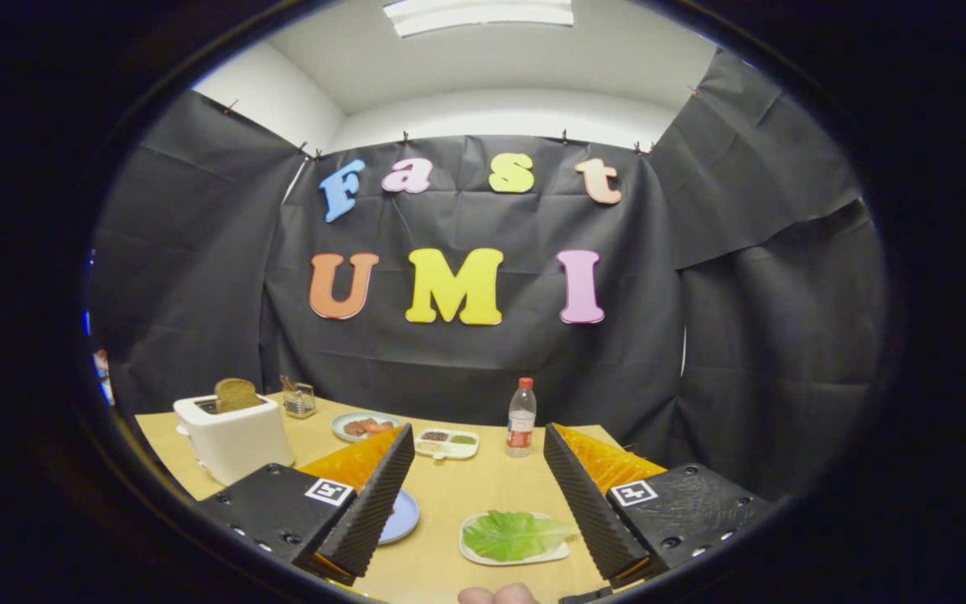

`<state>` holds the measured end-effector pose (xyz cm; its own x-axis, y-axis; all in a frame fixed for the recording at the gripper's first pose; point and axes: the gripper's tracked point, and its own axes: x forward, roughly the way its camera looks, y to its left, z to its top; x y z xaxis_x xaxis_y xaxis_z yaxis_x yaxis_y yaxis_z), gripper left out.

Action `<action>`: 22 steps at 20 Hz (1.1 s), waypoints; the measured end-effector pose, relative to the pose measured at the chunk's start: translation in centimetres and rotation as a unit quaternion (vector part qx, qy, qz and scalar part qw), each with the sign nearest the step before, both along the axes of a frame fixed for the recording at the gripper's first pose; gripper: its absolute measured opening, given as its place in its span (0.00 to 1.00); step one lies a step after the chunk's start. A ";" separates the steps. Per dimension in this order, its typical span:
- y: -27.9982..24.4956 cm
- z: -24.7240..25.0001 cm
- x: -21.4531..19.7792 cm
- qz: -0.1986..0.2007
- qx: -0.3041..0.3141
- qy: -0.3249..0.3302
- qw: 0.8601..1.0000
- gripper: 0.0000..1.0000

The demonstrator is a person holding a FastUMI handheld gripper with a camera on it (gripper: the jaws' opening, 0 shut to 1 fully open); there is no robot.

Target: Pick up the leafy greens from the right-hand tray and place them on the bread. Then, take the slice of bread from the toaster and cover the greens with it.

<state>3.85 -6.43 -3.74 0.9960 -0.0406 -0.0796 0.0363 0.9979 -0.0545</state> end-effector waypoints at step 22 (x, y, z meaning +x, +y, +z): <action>-4.4 -23.4 8.9 -0.001 -0.038 0.328 0.944 0.96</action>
